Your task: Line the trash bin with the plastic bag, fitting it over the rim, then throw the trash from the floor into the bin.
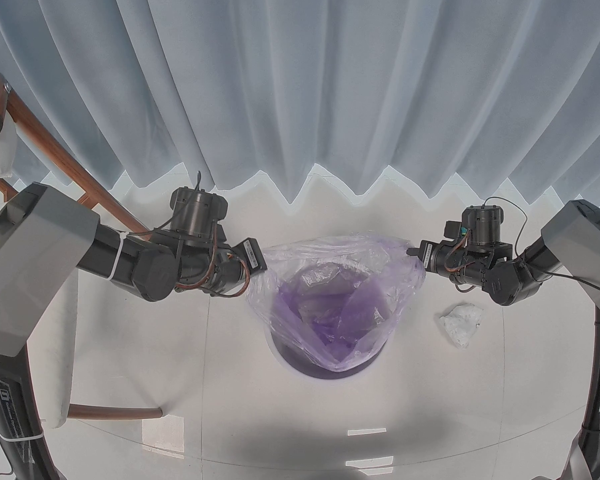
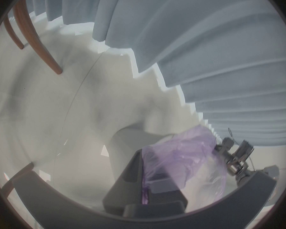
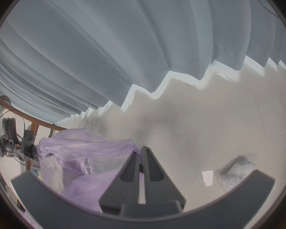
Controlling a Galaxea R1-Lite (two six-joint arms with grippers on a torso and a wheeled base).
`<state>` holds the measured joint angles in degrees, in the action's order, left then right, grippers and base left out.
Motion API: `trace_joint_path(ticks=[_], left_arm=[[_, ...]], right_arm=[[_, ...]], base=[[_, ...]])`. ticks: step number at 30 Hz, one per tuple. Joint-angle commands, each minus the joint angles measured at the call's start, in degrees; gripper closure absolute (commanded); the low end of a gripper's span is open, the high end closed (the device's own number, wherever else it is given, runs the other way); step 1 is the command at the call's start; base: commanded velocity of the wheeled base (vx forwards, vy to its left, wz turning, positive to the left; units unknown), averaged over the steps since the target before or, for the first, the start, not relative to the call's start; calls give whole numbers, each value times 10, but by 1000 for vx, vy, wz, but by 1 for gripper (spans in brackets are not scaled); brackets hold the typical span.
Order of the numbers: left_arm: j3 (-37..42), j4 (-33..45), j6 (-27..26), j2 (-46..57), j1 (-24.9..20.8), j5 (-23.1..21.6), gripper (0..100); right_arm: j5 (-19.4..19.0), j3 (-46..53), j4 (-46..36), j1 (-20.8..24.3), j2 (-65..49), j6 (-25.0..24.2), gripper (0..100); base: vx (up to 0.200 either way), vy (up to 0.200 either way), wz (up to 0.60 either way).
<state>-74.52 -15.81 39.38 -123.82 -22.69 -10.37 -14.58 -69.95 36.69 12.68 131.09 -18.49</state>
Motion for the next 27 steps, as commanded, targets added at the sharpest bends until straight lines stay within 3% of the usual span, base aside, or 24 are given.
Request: trace_joint_path(ticks=[1, 18, 27], left_arm=[[-50, 2, 16, -32, 13, 2, 100], [-74, 29, 18, -73, 29, 35, 100], [-30, 152, 17, -38, 20, 33, 100]], right_arm=[[-4, -46, -2, 2, 32, 7, 100], [-1, -99, -25, 2, 86, 8, 100], [-22, -24, -20, -11, 51, 28, 100]], base=[[0, 0, 0], [0, 0, 0], [0, 0, 0]])
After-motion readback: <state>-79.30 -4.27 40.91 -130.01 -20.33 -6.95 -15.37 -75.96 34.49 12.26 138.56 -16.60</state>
